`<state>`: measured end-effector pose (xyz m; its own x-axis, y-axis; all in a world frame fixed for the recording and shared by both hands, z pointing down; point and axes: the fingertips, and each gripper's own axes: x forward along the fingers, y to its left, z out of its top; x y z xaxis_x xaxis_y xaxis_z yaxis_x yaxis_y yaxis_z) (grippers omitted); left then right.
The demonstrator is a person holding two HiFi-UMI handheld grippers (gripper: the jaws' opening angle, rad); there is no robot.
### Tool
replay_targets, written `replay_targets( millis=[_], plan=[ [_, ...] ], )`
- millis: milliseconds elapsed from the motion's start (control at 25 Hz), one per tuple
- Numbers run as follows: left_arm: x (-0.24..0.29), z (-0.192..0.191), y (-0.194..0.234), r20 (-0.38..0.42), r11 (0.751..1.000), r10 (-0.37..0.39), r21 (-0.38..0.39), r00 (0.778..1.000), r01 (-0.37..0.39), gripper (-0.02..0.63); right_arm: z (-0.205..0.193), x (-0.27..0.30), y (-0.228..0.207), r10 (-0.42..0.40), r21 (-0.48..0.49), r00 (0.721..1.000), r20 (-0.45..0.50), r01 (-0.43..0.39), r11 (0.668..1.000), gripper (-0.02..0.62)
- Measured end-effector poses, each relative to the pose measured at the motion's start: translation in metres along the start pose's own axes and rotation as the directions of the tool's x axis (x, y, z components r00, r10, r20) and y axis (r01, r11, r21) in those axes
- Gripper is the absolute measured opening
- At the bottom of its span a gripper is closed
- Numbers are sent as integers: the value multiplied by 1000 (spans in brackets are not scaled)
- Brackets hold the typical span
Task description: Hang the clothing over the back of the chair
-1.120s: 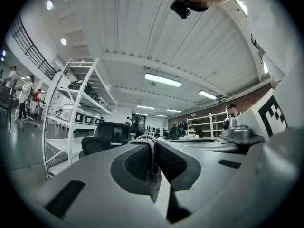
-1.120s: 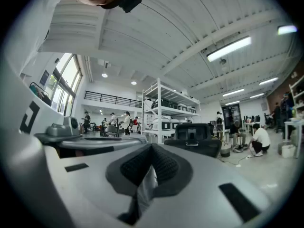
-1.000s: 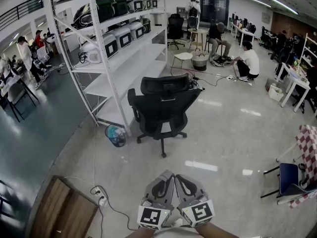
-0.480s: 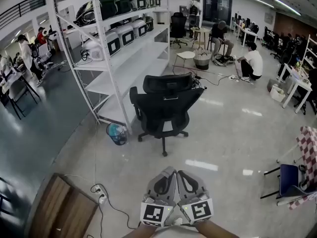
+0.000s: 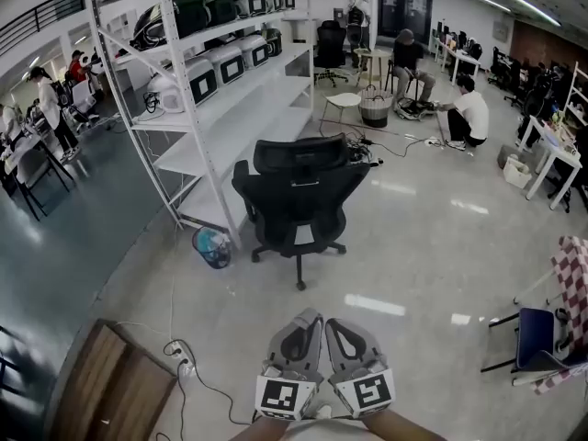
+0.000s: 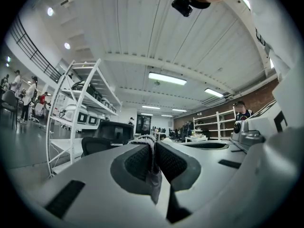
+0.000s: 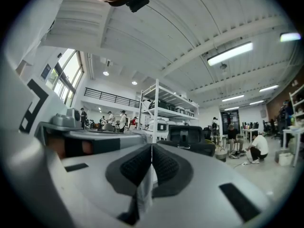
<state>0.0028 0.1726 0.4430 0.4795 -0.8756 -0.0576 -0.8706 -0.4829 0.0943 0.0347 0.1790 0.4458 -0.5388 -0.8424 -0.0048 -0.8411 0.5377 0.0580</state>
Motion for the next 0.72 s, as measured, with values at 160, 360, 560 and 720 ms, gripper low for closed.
replay_targets(
  millis=[160, 360, 560, 720],
  plan=[
    [11, -7, -11, -10, 1000, 3, -11, 1000, -3, 28, -15, -5, -20, 0, 6, 999, -38, 0, 1000, 15],
    [28, -8, -10, -2, 1000, 2, -13, 1000, -2, 28, -11, 1, -28, 20, 9, 1000, -22, -19, 1000, 15],
    [51, -9, -2, -5, 999, -27, -18, 1000, 27, 28, -15, 25, -42, 3, 21, 1000, -20, -2, 1000, 15],
    [76, -13, 26, -3, 998, -52, -22, 999, 51, 28, -20, 60, -51, -10, 14, 1000, -25, 11, 1000, 15]
  ],
)
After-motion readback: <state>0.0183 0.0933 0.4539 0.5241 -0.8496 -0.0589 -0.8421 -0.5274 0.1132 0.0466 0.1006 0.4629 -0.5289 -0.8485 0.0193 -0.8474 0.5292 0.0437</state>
